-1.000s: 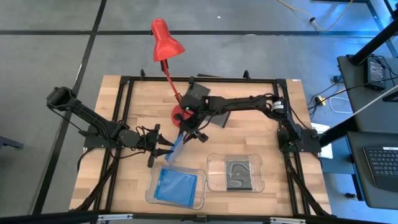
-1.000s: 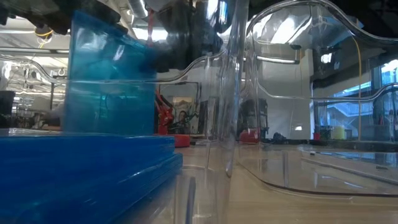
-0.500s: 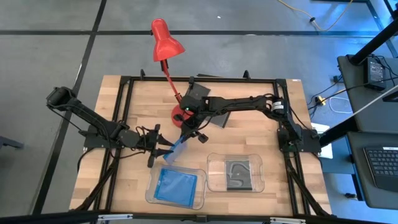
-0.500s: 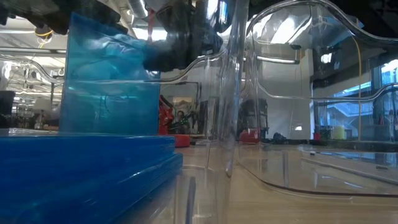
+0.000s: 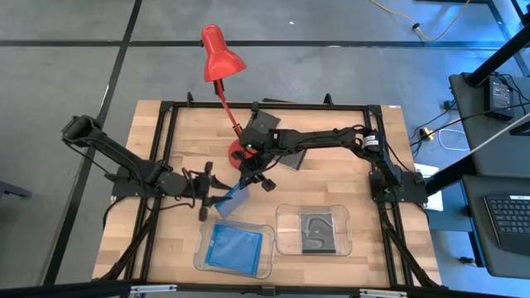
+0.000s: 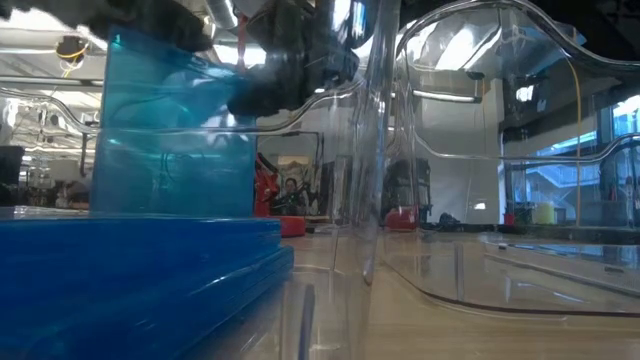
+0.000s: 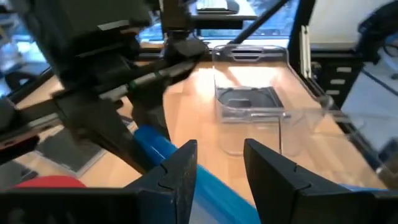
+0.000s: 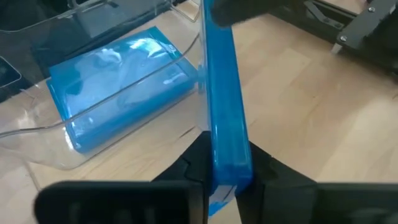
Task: Pick & place jewel cases by type
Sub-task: Put the blue cd case into the left transparent bin
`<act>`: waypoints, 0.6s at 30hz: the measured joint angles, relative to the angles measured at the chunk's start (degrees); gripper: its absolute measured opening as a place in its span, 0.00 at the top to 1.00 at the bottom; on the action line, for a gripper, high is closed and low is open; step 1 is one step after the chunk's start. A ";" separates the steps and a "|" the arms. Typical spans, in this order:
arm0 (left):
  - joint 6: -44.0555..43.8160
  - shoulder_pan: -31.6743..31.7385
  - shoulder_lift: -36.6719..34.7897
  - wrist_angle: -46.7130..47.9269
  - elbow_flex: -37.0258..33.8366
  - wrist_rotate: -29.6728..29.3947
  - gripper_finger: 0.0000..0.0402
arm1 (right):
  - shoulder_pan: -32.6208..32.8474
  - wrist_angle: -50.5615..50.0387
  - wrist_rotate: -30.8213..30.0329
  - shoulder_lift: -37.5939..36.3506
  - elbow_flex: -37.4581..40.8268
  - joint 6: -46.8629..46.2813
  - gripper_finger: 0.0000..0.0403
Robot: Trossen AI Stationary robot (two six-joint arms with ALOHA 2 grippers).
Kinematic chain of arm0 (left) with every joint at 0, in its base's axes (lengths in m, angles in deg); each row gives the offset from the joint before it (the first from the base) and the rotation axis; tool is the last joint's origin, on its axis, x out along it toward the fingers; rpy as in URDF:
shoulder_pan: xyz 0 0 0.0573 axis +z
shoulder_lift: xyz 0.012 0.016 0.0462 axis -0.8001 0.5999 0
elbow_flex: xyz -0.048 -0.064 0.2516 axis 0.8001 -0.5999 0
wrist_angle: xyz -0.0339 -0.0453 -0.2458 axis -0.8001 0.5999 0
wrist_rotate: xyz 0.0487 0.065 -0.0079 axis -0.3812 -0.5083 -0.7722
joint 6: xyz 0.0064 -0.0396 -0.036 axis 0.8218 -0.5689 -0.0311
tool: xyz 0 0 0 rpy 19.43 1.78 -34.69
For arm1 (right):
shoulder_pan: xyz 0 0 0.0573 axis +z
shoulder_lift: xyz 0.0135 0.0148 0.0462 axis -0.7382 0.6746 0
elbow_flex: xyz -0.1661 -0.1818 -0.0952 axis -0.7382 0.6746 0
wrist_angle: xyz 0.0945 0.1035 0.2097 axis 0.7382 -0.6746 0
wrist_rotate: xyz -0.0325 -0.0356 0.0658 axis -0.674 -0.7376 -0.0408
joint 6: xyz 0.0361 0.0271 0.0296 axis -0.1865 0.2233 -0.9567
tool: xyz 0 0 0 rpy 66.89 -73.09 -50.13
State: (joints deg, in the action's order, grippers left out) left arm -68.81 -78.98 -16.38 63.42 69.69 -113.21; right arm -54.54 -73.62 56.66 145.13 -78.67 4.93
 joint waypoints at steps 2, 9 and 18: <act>-2.37 0.00 -0.01 4.58 2.99 -0.95 0.68 | 0.00 -0.07 -0.13 -0.02 0.00 0.00 0.90; -5.15 0.02 0.00 22.51 13.27 -7.22 0.68 | 0.19 -0.01 -1.14 -0.02 0.00 -0.09 0.87; -4.56 0.02 -0.02 20.92 15.55 -5.85 0.68 | 0.94 0.28 -2.56 -0.07 0.02 0.01 0.89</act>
State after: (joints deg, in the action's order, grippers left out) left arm -73.37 -78.96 -16.41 84.35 85.24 -119.06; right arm -53.60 -73.34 54.10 145.06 -78.64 4.94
